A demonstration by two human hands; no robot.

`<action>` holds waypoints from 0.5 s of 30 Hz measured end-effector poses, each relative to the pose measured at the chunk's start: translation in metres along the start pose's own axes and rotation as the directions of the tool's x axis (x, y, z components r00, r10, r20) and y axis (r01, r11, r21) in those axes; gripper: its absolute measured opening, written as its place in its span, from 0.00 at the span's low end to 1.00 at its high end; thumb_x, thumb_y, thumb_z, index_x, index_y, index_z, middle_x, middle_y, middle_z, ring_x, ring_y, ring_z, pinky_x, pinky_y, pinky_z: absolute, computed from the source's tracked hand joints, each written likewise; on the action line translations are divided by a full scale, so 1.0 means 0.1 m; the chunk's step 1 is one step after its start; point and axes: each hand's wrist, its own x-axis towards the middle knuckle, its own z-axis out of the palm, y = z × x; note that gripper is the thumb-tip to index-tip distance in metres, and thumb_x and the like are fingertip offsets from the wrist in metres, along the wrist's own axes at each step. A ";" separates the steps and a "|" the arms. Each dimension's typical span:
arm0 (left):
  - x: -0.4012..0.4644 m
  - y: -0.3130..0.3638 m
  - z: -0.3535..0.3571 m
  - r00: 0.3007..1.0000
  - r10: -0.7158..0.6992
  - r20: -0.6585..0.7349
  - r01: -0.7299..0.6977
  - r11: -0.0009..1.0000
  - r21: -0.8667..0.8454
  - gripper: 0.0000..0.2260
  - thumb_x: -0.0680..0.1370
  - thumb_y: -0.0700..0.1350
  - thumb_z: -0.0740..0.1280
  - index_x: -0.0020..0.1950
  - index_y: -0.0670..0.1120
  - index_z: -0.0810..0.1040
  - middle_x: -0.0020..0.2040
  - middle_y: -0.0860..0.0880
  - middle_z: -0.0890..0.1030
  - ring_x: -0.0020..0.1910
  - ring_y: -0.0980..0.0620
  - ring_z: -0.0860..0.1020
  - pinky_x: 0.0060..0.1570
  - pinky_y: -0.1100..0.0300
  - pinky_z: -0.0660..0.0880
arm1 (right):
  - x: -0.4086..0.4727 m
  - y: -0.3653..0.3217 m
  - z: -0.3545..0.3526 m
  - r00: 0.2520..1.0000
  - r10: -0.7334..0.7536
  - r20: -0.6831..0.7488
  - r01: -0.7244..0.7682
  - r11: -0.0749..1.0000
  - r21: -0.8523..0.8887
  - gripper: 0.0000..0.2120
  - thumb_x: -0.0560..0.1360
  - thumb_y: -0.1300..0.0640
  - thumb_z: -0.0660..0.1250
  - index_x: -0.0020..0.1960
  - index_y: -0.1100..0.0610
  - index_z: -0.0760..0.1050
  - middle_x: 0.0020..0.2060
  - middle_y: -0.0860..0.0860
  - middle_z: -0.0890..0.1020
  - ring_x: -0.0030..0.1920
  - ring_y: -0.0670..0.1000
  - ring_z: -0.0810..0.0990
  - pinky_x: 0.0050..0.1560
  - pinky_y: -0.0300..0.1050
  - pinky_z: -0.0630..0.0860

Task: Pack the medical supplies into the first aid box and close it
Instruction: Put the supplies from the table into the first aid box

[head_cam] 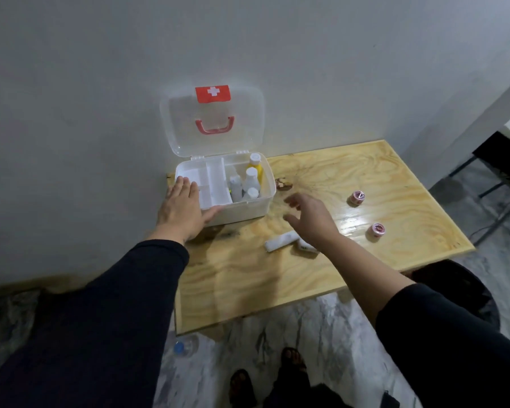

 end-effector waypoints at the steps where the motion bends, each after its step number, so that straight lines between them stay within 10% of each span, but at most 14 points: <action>1: 0.00 0.00 0.00 1.000 0.003 0.000 -0.003 1.000 0.003 0.42 0.75 0.69 0.45 0.77 0.39 0.48 0.78 0.41 0.48 0.77 0.46 0.43 0.74 0.52 0.41 | -0.08 0.13 0.03 0.997 0.054 0.063 -0.049 0.996 -0.069 0.18 0.72 0.59 0.70 0.61 0.59 0.73 0.56 0.56 0.79 0.57 0.56 0.77 0.56 0.49 0.74; 10: -0.03 0.03 -0.05 1.000 0.004 0.022 -0.004 1.000 -0.002 0.42 0.75 0.68 0.46 0.77 0.38 0.48 0.78 0.40 0.47 0.77 0.45 0.43 0.74 0.52 0.42 | -0.49 0.50 0.37 0.980 0.182 0.075 -0.166 0.969 -0.181 0.19 0.77 0.53 0.63 0.65 0.51 0.63 0.54 0.57 0.79 0.53 0.59 0.76 0.45 0.52 0.75; 15: -0.02 0.03 -0.04 1.000 -0.009 0.028 0.009 1.000 -0.007 0.42 0.75 0.69 0.46 0.77 0.38 0.47 0.78 0.41 0.47 0.77 0.46 0.43 0.75 0.51 0.42 | -0.43 0.35 0.46 0.963 -0.238 0.125 0.268 0.864 -0.426 0.28 0.74 0.64 0.62 0.72 0.52 0.61 0.60 0.51 0.77 0.61 0.56 0.70 0.56 0.49 0.68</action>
